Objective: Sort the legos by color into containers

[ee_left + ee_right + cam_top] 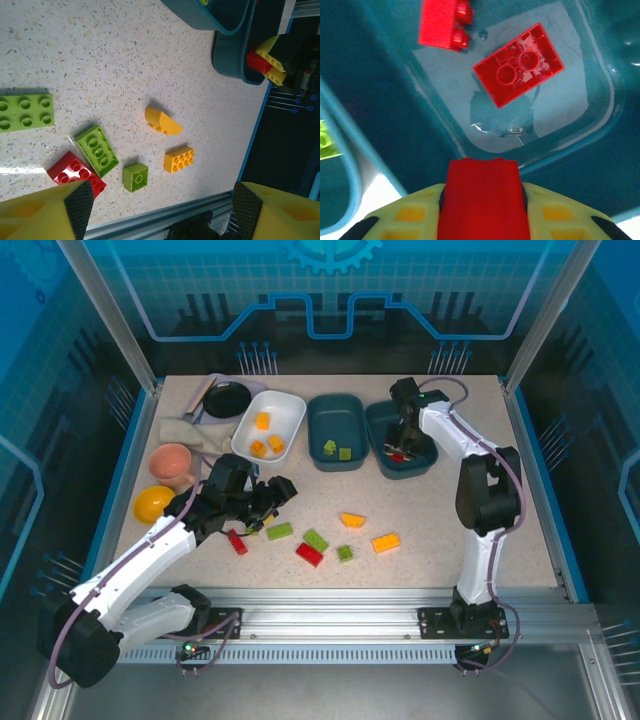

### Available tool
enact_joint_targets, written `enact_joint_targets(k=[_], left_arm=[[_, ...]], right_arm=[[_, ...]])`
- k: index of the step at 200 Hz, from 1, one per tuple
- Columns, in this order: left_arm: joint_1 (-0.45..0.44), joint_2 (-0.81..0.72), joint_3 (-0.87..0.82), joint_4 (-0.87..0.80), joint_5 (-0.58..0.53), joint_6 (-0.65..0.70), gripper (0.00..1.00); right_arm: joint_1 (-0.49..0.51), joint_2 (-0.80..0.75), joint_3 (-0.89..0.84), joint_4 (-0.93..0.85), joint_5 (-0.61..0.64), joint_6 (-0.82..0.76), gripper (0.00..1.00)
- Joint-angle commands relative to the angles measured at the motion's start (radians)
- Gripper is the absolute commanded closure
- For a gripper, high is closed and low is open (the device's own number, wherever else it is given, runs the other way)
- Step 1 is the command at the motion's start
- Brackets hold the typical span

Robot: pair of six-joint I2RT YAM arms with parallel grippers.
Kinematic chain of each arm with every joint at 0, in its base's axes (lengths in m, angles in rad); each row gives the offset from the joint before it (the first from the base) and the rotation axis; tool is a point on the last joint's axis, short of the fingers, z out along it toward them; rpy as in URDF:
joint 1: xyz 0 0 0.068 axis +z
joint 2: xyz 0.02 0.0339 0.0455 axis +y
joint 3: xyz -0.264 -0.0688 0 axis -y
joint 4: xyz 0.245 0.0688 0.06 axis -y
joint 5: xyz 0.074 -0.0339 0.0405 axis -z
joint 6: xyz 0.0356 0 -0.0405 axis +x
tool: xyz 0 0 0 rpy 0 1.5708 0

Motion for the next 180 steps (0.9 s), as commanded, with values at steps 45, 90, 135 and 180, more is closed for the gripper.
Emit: enact_joint_targets(k=[45,90,135,180], left_arm=[[-0.02,-0.006,0.032,-0.091,-0.068,0.018,0.23],[-0.021,0.026,0.092,-0.13,-0.081,0.015,0.23],[-0.064,0.188,0.136,-0.091,-0.031,-0.254,0.27],[-0.211,0.521,0.352,-0.101,-0.007,-0.481,0.3]], right_arm=[[-0.034,0.119,0.101,-0.091,-0.092,-0.047,0.59],[-0.031,0.045,0.111,-0.094,-0.067,-0.047,0.38],[0.058,-0.292,-0.088,0.048,0.003,-0.094,0.38],[0.308,-0.694,-0.498,0.187,0.049,-0.164,0.37]])
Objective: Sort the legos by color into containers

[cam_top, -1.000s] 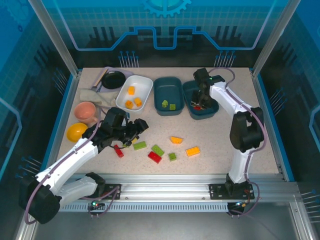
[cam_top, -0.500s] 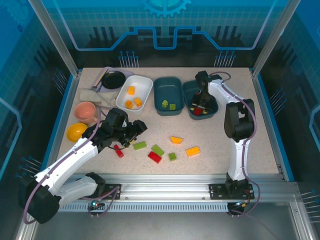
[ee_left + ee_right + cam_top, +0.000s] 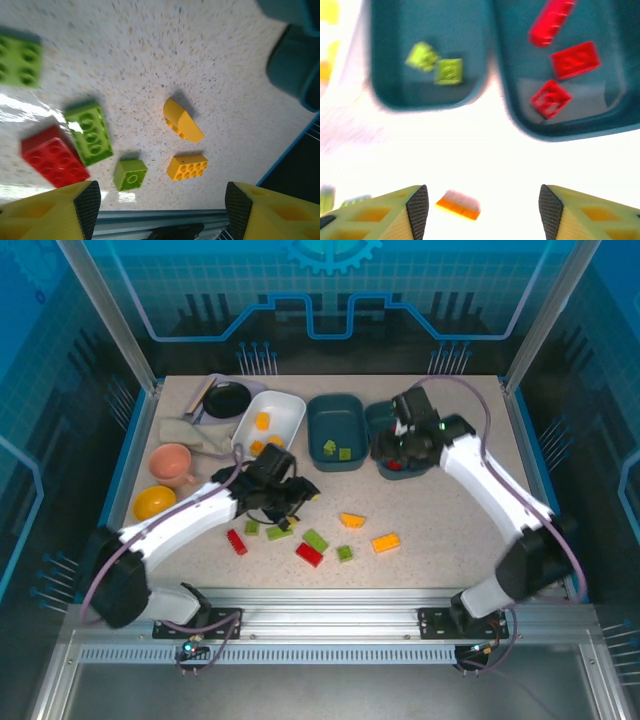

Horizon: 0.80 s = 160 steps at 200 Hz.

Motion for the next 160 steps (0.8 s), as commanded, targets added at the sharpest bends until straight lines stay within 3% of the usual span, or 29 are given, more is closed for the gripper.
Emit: enact_joint_targets(k=[1,26,57,110,160], left_arm=[[-0.067,0.141,0.117,-0.005,0.04,-0.183,0.3],[-0.117,0.263,0.13,0.112,0.062,-0.374,0.3],[-0.17,0.386,0.186,0.195,0.042,-0.546,0.27],[-0.204,0.526,0.304,0.149,-0.02,-0.609,0.27],[-0.213,0.542,0.301,0.068,-0.08,-0.623,0.44]], right_arm=[[0.117,-0.151,-0.188,0.059,0.036,-0.045,0.37],[0.222,-0.353,-0.347,0.064,0.047,-0.017,0.37],[0.249,-0.555,-0.446,-0.005,0.042,0.018,0.35],[0.251,-0.697,-0.461,-0.131,0.062,0.029,0.35],[0.25,-0.721,-0.465,-0.147,0.062,0.023,0.35]])
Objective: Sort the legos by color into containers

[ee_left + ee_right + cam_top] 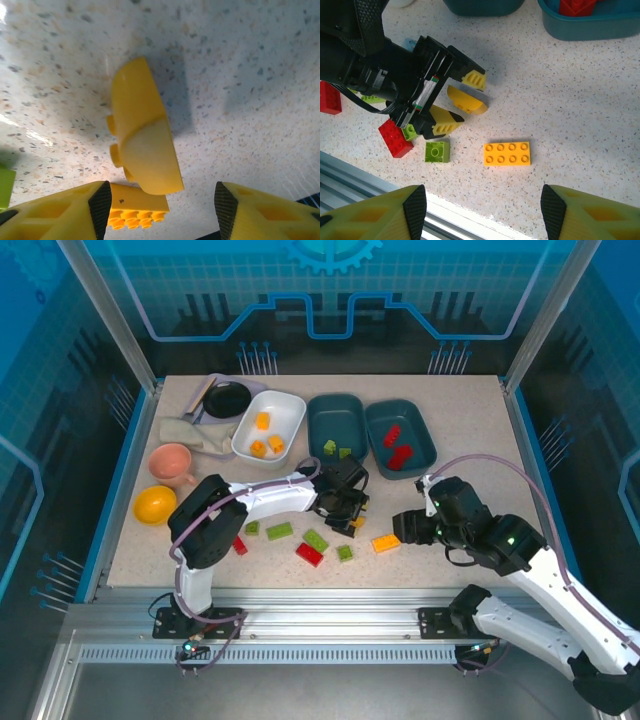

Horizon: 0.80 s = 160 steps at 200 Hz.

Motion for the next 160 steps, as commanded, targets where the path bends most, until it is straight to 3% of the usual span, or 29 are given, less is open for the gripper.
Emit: enact_joint_targets(k=[1,37,83,97,133,160], left_arm=[[-0.008,0.025,0.019,-0.082,-0.049,-0.025,0.45],[-0.009,0.046,-0.001,-0.063,-0.056,-0.026,0.52],[-0.005,0.03,-0.011,-0.036,-0.122,0.012,0.75],[-0.003,-0.01,-0.009,-0.062,-0.152,0.045,0.77],[0.08,-0.141,0.03,-0.239,-0.211,0.259,0.77],[0.221,-0.215,0.059,-0.342,-0.257,0.467,0.77]], right_arm=[[0.013,-0.01,-0.008,-0.028,0.009,0.003,0.35],[0.013,0.007,-0.008,-0.016,-0.004,-0.004,0.35],[0.013,0.018,-0.001,-0.008,-0.011,-0.013,0.35],[0.013,0.021,-0.001,0.002,-0.024,-0.019,0.35],[0.014,0.067,-0.016,0.118,-0.13,-0.04,0.36],[0.019,0.14,-0.012,0.249,-0.216,-0.04,0.36]])
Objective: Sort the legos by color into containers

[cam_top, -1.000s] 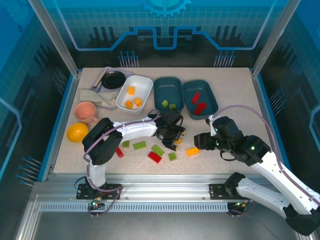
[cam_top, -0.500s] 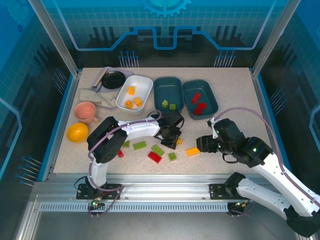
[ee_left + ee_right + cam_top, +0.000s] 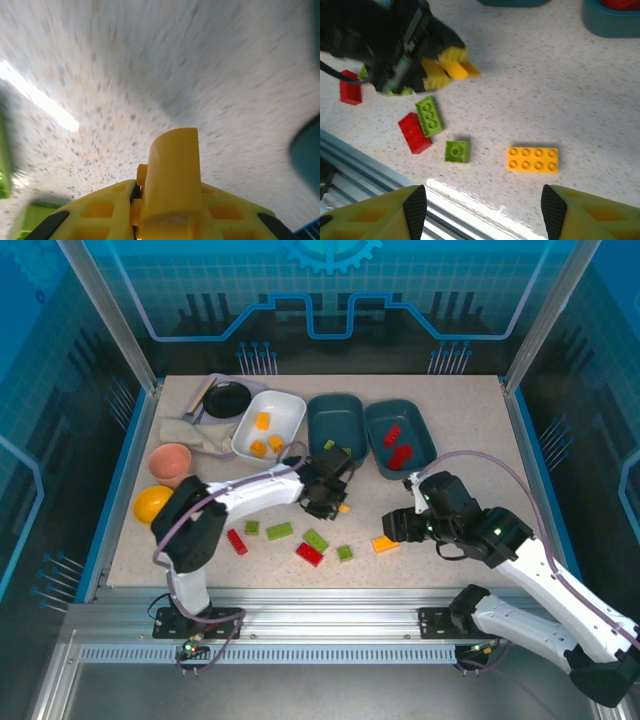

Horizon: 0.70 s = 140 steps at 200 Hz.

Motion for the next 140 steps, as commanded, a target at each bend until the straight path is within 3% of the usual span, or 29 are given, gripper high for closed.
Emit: enact_joint_targets(k=[1,31,64,109,140], left_arm=[[0.121,-0.084,0.058,-0.16,-0.086,0.245,0.77],[0.293,-0.051,0.184,-0.248,-0.14,0.493,0.76],[0.443,0.096,0.361,-0.274,-0.135,0.657,0.76],[0.533,0.35,0.636,-0.376,-0.166,0.774,0.76],[0.555,0.435,0.703,-0.396,-0.172,0.789,0.75]], right_arm=[[0.02,0.054,-0.005,0.152,-0.109,-0.019,0.36],[0.031,0.164,0.024,0.246,-0.15,-0.016,0.35],[0.038,0.254,0.067,0.287,-0.165,-0.004,0.36],[0.044,0.334,0.102,0.295,-0.168,0.017,0.35],[0.045,0.364,0.115,0.286,-0.164,0.029,0.35]])
